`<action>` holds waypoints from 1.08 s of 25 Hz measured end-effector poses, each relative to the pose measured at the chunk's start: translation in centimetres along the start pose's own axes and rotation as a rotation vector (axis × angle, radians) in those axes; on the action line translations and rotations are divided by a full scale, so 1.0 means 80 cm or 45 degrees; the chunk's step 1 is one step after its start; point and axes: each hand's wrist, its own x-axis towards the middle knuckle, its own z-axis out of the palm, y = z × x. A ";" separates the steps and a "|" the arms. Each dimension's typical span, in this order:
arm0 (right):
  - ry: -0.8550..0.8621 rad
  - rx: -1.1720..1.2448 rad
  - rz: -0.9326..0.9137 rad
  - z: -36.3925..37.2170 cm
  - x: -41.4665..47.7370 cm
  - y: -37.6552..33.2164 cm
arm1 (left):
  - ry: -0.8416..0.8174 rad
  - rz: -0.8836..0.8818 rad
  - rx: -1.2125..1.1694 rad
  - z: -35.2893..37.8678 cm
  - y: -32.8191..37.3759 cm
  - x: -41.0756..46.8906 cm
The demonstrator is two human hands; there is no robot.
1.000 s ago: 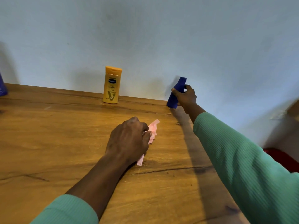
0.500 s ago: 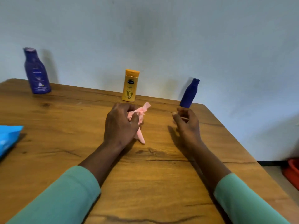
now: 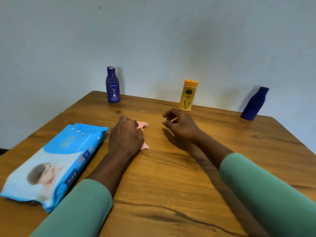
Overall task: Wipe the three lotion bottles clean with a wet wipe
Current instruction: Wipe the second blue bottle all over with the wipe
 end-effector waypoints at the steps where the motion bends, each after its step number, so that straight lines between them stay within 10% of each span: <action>1: -0.043 -0.002 -0.030 0.015 0.027 -0.016 | 0.026 -0.038 -0.029 -0.003 -0.005 0.004; 14: -0.220 0.448 -0.133 0.185 0.280 -0.096 | 0.215 -0.162 -0.271 0.019 -0.032 0.027; 27: 0.179 1.053 0.158 0.107 0.105 -0.064 | 0.665 -0.173 -0.941 0.008 -0.068 0.053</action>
